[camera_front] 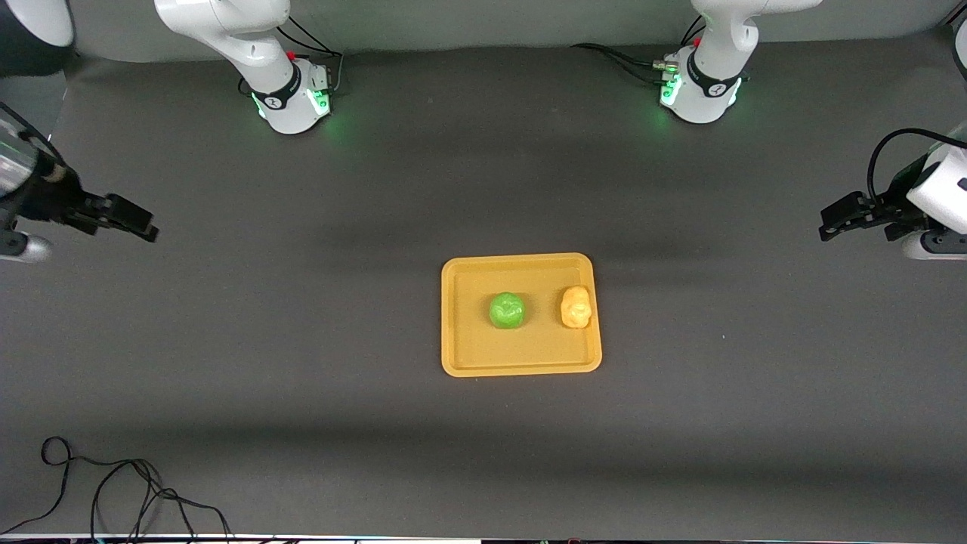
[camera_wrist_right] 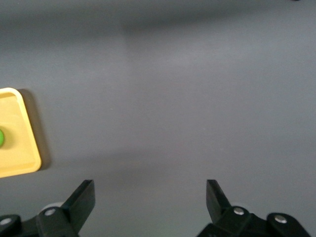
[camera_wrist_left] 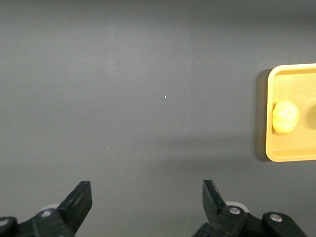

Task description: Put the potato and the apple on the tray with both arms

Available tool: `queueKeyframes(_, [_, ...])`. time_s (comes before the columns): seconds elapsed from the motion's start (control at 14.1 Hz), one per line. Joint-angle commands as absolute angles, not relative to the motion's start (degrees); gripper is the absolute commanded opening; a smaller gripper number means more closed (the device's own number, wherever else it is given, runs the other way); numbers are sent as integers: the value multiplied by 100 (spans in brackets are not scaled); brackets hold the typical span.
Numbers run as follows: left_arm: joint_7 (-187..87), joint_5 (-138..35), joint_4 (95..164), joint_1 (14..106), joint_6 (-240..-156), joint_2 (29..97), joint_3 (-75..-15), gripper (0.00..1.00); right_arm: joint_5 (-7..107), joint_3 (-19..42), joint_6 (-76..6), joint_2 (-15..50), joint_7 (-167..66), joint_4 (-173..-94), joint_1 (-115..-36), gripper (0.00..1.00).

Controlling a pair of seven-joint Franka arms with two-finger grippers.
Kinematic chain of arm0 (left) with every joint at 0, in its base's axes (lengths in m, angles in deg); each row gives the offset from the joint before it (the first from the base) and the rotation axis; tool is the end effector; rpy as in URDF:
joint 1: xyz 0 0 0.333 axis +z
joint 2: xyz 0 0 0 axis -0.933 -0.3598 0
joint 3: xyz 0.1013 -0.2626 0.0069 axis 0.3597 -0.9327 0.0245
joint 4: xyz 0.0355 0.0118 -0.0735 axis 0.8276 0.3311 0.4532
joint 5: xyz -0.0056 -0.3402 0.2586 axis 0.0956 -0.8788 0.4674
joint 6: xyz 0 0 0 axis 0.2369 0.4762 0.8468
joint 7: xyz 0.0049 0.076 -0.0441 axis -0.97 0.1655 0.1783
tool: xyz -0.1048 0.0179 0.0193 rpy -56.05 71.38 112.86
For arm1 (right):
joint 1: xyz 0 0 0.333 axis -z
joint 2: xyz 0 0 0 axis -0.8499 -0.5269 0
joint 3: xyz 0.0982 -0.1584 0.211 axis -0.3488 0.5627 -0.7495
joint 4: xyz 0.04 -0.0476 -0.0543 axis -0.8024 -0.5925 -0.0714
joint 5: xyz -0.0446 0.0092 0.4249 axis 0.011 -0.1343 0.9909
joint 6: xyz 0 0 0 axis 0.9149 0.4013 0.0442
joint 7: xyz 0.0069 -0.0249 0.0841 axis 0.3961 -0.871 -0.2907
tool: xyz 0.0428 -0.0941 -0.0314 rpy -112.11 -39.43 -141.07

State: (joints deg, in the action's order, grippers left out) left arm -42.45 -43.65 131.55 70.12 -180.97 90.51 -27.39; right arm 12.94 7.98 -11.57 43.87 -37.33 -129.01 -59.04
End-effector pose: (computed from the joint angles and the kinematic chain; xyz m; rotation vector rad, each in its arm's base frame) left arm 0.5887 0.0060 0.5211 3.1217 -0.0094 0.0085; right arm 0.5805 -0.0097 0.5785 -3.1277 0.2567 -0.0019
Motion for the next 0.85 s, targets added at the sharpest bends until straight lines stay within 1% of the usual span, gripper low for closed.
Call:
queueKeyframes(0.0, [-4149,-4318,13315,7032,-18191,9229,-2749,100,1398,751,-1084,4734,-3987,-13218,-5689,100])
queueKeyframes(0.28, [-4149,-4239,13315,7014,-18208,9246,-2757,100,1406,637,-1047,4664,-4426,-13192,-5399,100])
queueKeyframes(0.78, [-4158,-4126,13253,6971,-18261,9238,-2784,100,1398,637,-1065,4532,-4435,-13069,-5399,100])
